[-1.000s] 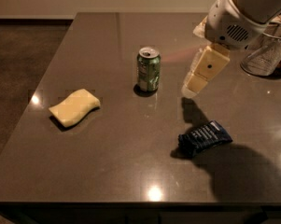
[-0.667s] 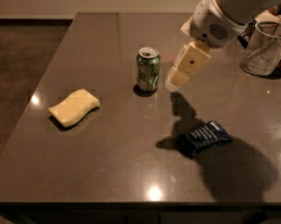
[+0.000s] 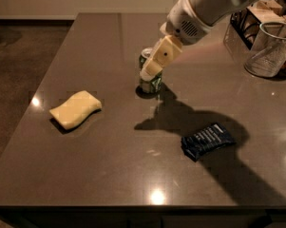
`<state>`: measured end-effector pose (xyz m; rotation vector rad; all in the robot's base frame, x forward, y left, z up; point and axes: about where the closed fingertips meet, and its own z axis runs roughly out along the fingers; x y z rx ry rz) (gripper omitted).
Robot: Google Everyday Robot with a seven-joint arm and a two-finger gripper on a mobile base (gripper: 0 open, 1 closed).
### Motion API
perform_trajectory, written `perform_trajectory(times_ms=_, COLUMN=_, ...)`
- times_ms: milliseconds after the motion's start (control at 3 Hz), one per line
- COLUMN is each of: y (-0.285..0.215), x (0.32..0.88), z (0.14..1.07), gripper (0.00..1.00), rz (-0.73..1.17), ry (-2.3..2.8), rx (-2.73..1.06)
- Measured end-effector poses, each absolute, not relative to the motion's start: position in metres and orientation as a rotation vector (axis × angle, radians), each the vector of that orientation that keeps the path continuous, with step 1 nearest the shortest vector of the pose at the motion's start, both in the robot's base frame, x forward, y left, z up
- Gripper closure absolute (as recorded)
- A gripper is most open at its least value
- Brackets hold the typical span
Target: Move green can near rxbar blueberry
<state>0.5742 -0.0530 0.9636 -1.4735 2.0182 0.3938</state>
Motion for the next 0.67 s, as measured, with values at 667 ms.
perform_trajectory(times_ms=667, y=-0.039, x=0.599, z=0.939, gripper=0.00, rz=0.446, ry=2.036, rx=-1.480)
